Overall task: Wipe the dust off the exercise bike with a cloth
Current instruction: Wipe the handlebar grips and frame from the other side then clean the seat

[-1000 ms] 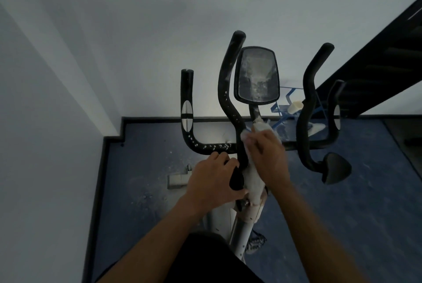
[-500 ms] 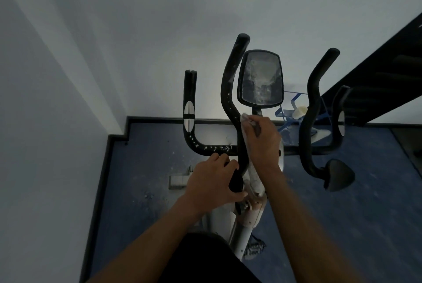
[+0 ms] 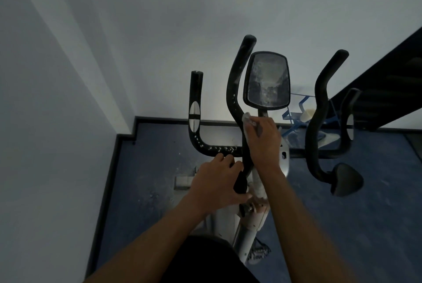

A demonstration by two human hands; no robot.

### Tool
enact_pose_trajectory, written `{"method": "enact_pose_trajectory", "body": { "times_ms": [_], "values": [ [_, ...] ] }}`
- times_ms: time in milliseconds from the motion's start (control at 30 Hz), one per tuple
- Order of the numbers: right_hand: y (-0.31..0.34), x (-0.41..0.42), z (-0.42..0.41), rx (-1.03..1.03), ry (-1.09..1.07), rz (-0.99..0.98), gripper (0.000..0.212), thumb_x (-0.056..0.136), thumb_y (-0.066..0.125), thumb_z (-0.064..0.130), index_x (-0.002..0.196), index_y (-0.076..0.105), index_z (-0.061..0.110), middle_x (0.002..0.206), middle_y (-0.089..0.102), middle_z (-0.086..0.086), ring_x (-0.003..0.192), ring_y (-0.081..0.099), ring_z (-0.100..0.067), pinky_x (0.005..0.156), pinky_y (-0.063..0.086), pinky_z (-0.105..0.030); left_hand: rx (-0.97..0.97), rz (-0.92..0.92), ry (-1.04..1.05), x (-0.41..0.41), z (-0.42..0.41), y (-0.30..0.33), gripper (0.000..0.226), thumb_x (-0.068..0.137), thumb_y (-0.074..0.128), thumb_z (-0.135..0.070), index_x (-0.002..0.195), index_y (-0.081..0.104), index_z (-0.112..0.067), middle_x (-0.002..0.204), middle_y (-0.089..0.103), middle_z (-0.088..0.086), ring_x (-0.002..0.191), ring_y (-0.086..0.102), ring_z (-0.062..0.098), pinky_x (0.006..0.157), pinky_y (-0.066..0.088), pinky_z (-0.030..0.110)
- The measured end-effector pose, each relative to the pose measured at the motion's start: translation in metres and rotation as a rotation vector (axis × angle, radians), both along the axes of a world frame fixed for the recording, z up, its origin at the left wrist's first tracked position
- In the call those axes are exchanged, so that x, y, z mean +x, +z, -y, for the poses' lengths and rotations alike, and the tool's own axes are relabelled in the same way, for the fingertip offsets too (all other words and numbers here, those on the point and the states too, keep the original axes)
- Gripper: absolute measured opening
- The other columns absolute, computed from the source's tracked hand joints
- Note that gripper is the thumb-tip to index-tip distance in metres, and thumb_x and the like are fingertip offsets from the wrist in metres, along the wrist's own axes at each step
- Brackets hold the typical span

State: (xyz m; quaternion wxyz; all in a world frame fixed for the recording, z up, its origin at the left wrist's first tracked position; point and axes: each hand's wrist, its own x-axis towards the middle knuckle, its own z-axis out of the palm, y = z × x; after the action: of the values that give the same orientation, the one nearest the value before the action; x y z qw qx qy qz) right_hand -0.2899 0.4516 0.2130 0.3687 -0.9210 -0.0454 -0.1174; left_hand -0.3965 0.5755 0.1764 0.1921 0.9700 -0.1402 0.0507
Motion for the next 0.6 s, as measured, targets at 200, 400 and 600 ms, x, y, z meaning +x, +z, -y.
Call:
{"method": "enact_pose_trajectory", "body": {
  "times_ms": [200,400,600],
  "values": [
    [0.021,0.008,-0.008,0.026,0.046,0.016,0.026,0.101,0.060,0.033,0.080,0.066,0.020,0.068,0.054,0.011,0.065,0.050,-0.005,0.063,0.040,-0.019,0.000,-0.019,0.003,-0.001,0.001,0.002,0.069,0.075,0.054,-0.080,0.113,0.061,-0.022,0.100,0.059,-0.003,0.091,0.052,0.016,0.065,0.055,0.035],
    [0.007,0.007,0.001,0.015,-0.004,-0.001,0.024,0.102,0.059,0.039,0.089,0.071,0.023,0.079,0.058,0.006,0.071,0.055,-0.003,0.065,0.034,-0.010,0.003,-0.050,0.006,0.000,0.000,0.004,0.072,0.074,0.054,-0.080,0.117,0.059,-0.023,0.104,0.059,-0.003,0.094,0.051,0.017,0.068,0.056,0.038],
    [0.024,0.008,-0.011,0.056,0.138,-0.017,0.048,0.101,0.061,0.032,0.054,0.048,0.026,0.051,0.045,0.008,0.051,0.035,-0.005,0.056,0.032,-0.028,-0.003,-0.061,-0.015,0.000,0.000,0.005,0.072,0.075,0.053,-0.079,0.120,0.057,-0.023,0.105,0.059,-0.002,0.096,0.052,0.018,0.069,0.054,0.037]
  ]
}}
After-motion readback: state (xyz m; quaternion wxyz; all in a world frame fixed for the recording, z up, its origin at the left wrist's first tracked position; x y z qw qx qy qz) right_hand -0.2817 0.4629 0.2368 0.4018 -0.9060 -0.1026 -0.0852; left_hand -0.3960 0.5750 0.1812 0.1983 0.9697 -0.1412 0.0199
